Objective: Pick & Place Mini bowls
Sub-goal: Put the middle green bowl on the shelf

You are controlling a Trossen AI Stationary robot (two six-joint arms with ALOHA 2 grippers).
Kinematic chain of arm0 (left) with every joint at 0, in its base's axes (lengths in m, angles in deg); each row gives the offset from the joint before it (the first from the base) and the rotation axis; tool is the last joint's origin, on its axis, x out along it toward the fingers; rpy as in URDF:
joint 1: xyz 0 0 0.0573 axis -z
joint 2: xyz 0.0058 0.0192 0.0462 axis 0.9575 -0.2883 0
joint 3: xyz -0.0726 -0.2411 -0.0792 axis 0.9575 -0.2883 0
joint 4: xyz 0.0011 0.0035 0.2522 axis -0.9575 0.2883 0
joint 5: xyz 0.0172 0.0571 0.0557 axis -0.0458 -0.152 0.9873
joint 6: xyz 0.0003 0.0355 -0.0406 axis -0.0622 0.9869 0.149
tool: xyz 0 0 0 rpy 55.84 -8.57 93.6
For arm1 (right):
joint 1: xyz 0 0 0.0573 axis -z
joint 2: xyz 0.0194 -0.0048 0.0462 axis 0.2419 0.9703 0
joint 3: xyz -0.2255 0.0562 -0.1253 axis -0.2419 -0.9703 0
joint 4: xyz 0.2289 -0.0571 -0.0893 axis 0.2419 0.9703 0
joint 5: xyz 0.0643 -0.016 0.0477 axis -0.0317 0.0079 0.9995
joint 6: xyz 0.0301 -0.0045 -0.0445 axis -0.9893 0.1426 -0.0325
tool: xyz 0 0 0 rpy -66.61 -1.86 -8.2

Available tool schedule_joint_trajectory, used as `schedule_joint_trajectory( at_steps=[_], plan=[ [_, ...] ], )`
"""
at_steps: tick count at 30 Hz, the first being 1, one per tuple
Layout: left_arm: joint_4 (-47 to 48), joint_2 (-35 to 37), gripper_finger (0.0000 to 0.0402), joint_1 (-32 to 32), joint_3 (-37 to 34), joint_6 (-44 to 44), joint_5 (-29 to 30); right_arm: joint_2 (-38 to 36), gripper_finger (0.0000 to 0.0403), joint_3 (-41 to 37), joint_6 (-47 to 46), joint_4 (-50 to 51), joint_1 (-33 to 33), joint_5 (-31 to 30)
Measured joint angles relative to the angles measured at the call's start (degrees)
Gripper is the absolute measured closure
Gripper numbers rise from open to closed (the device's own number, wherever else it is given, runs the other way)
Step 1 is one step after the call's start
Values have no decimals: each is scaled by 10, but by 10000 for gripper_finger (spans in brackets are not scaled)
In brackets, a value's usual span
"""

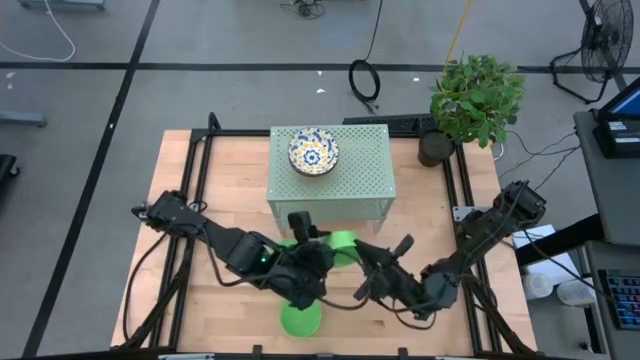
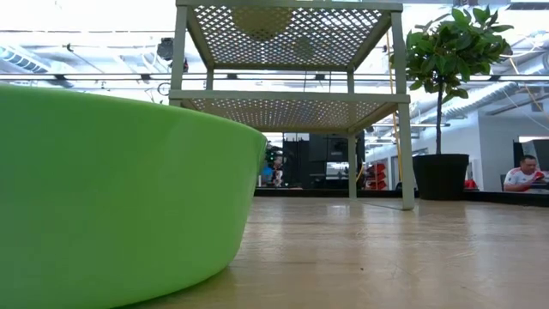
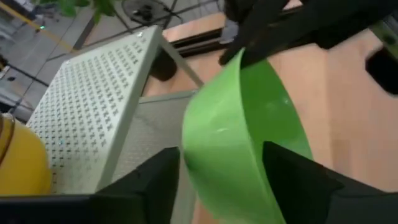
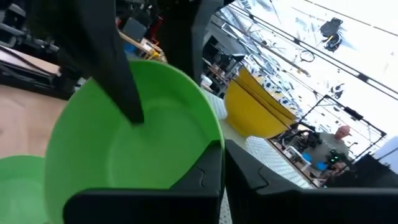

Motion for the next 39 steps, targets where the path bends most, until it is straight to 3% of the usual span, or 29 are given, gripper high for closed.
schedule_joint_trajectory(
  at_steps=[9,20,23,27,33,39],
  plan=[
    [-12,36,117,28,0,21,22,0,401,-10,-9,2,-11,-32],
    [-12,73,122,70,-6,40,-14,-87,402,-85,-28,-18,-3,-34],
    [-50,84,123,75,-27,45,-5,-117,402,-113,-46,-18,-4,-35],
    [-162,117,117,77,-114,66,-40,-155,402,-148,-69,-18,-5,-34],
    [-382,175,123,40,-324,108,-221,-202,403,-171,-88,-19,-11,-18],
    [-542,315,128,26,-514,117,-239,-235,403,-172,-95,-18,-27,12]
  ],
)
